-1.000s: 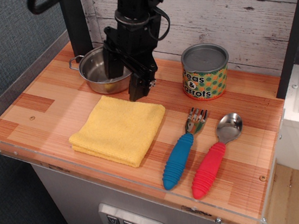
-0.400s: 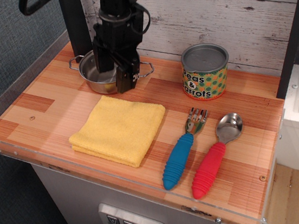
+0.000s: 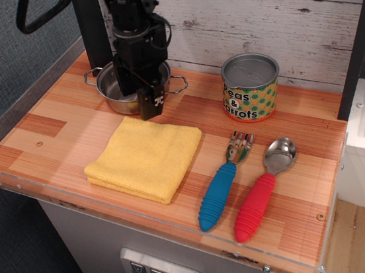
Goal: Place the pot on the yellow cloth.
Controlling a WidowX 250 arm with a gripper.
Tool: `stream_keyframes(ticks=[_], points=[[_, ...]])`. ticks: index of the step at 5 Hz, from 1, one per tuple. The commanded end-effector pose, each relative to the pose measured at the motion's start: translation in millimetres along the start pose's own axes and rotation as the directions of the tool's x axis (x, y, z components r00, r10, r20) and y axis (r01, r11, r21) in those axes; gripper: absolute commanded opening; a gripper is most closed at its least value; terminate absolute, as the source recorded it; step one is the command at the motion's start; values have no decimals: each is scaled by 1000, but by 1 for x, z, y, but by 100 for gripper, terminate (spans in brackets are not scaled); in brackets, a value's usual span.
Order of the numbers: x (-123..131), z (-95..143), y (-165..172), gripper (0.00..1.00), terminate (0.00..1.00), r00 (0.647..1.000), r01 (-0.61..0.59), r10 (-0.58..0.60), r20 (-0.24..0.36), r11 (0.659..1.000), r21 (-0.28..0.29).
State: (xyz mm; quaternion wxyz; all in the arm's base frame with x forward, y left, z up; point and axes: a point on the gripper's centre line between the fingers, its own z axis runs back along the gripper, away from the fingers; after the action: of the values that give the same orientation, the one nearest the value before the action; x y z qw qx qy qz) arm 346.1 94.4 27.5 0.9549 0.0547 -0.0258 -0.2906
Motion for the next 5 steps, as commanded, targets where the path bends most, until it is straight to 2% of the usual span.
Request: stream_keyframes(ticks=[1, 3, 5], points=[[6, 9, 14, 0, 0, 999, 24, -25, 46, 999, 39], [0, 19, 15, 0, 0, 998, -8, 5, 55, 998, 68], [-3, 41, 7, 0, 0, 998, -34, 28, 50, 993, 117]])
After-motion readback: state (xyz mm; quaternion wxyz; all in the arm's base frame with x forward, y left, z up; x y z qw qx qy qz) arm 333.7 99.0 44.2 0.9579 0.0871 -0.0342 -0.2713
